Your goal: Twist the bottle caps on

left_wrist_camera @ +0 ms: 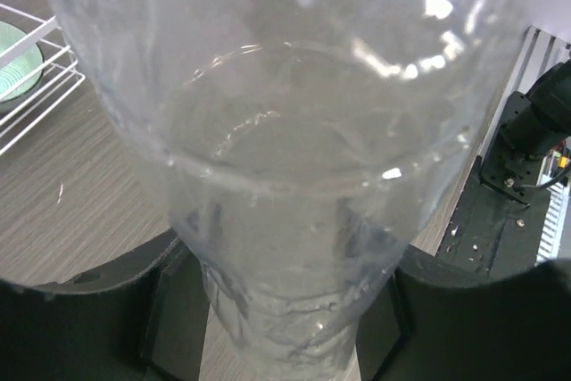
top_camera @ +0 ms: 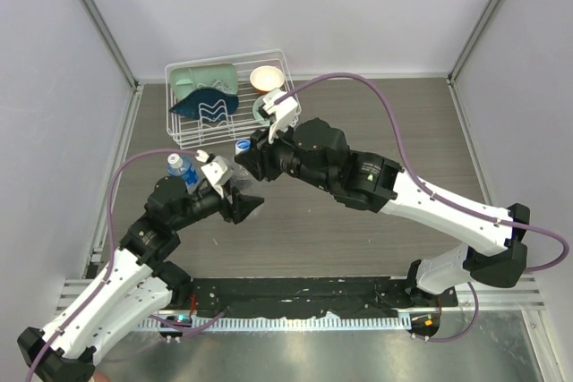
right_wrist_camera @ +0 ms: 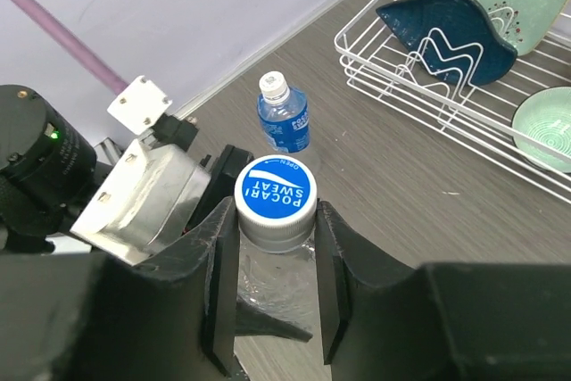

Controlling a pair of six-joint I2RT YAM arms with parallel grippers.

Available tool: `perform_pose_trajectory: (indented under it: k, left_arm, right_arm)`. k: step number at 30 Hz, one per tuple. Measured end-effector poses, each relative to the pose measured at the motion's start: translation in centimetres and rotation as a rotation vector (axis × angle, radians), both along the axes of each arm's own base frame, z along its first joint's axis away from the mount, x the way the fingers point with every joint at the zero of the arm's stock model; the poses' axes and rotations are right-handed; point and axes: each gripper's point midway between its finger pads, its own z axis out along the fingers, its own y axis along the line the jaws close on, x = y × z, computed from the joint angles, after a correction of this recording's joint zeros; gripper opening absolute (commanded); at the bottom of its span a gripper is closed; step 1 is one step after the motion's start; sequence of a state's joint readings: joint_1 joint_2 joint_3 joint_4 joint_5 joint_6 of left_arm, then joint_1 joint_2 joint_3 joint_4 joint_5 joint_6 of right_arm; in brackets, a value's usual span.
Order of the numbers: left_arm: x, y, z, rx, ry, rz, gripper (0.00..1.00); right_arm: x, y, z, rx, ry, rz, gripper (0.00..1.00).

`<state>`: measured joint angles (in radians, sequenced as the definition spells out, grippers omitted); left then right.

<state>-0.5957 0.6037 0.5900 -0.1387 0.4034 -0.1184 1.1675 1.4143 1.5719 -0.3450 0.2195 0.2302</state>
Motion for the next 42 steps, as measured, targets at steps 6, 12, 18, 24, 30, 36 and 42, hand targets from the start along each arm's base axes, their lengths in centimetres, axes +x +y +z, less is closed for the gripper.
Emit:
perform_pose_trajectory:
  k: [6,12,18,24,30,36,42]
  left_arm:
    - [-0.4,0.2,0.8,-0.011,-0.034,-0.008,1.0]
    - [-0.6,0.7,3.5,-0.029,-0.069,0.012,1.0]
    - [0.1,2.6,7.9,-0.037,-0.128,0.126,1.0]
    - [1.3,6.2,13.5,-0.027,-0.171,0.33,1.0]
    - [1.4,7.5,14.9,-0.024,-0.176,0.394,1.0]
    - [2.6,7.1,13.3,0.004,-0.13,0.415,1.0]
    - [3.0,6.7,11.2,0.016,-0.08,0.418,1.0]
  right_arm:
    - [0.5,-0.3,-1.1,-0.05,-0.035,-0.011,0.01]
    - [2.1,-1.6,-3.2,-0.15,-0.113,-0.086,0.01]
    - [3.5,-2.6,-6.4,-0.185,-0.173,-0.153,0.01]
    - [4.6,-2.2,-10.9,-0.184,-0.206,-0.199,0.01]
    - [5.6,0.3,-12.2,-0.117,-0.21,-0.207,0.01]
    - [6.3,2.3,-13.9,-0.054,-0.184,-0.216,0.01]
    - [6.7,2.6,-17.4,-0.098,-0.151,-0.221,0.01]
